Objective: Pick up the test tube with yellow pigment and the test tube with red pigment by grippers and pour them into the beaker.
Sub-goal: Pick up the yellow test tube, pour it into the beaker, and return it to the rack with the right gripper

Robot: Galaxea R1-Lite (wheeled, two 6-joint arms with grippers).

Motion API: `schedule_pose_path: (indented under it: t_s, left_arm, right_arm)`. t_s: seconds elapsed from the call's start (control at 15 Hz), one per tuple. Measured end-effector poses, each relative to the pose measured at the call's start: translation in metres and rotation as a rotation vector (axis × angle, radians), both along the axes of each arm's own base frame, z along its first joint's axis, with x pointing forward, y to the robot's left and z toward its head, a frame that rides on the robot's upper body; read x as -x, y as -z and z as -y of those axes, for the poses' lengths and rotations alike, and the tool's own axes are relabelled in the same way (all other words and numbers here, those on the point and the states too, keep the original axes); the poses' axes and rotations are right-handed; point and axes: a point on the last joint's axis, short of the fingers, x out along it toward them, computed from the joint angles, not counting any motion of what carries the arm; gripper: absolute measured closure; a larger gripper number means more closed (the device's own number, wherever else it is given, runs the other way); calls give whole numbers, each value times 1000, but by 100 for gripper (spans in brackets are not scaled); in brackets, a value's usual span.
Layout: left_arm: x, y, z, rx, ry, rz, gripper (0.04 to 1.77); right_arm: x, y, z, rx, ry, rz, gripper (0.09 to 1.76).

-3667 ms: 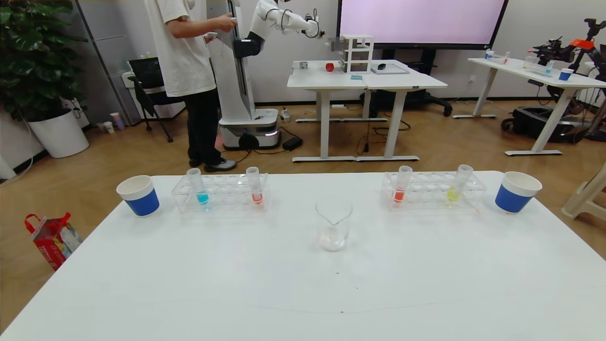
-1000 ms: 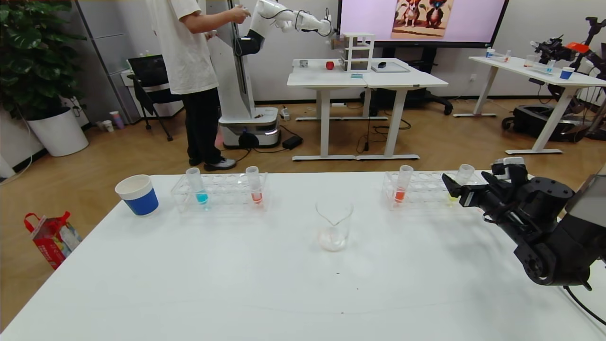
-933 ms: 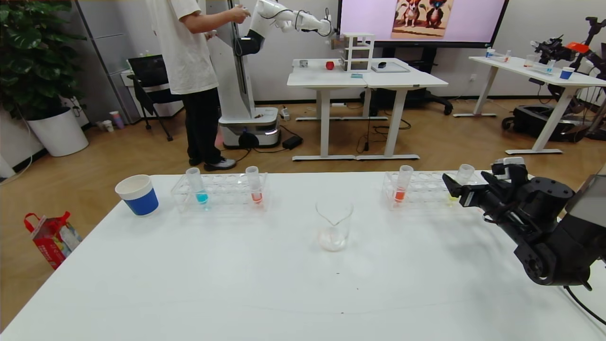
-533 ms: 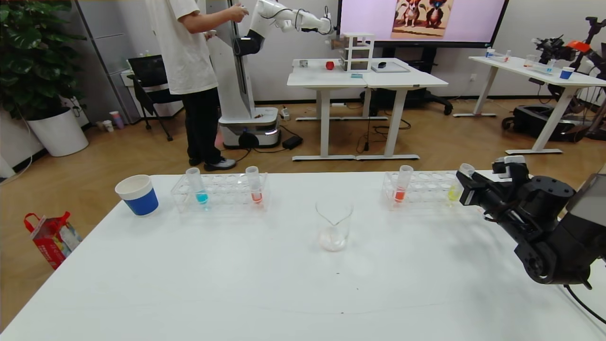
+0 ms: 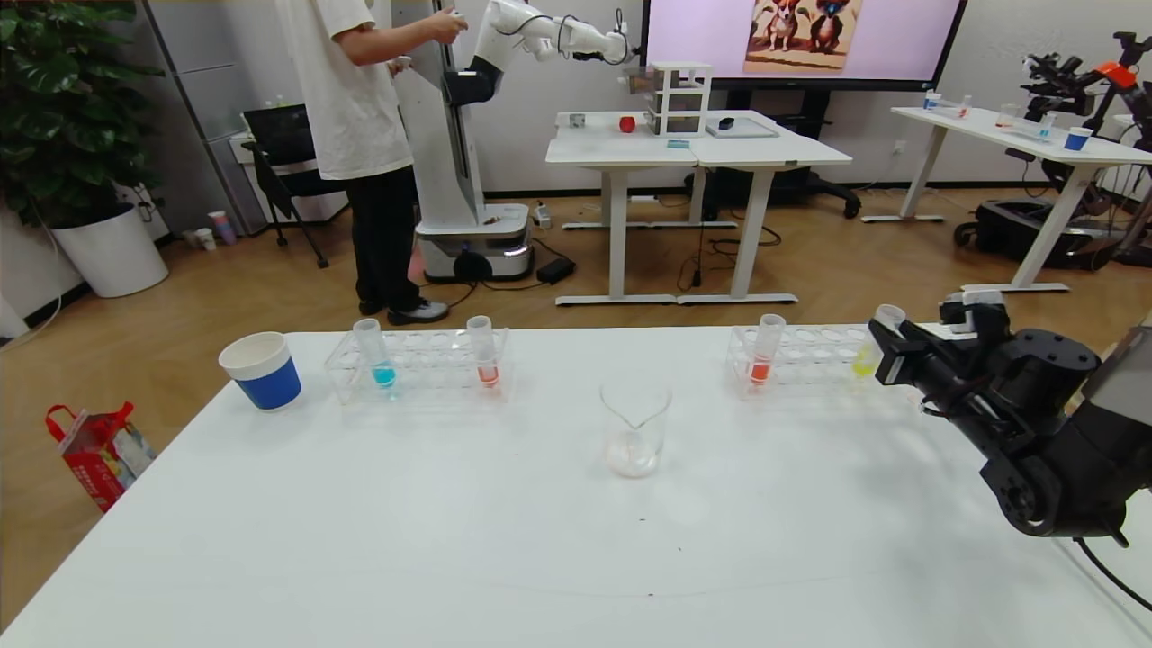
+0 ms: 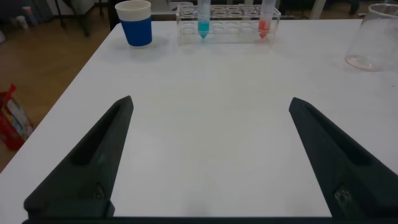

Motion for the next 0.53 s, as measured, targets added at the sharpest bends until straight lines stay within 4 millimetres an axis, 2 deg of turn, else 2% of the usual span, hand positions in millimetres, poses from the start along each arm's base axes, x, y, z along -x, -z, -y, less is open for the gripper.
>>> schedule_pose_path:
  t_s: [0.53]
  left_arm:
    - [0,0,0,0,0,0,6]
  right_arm:
    - [6,-52,-4,20,-3,134,135]
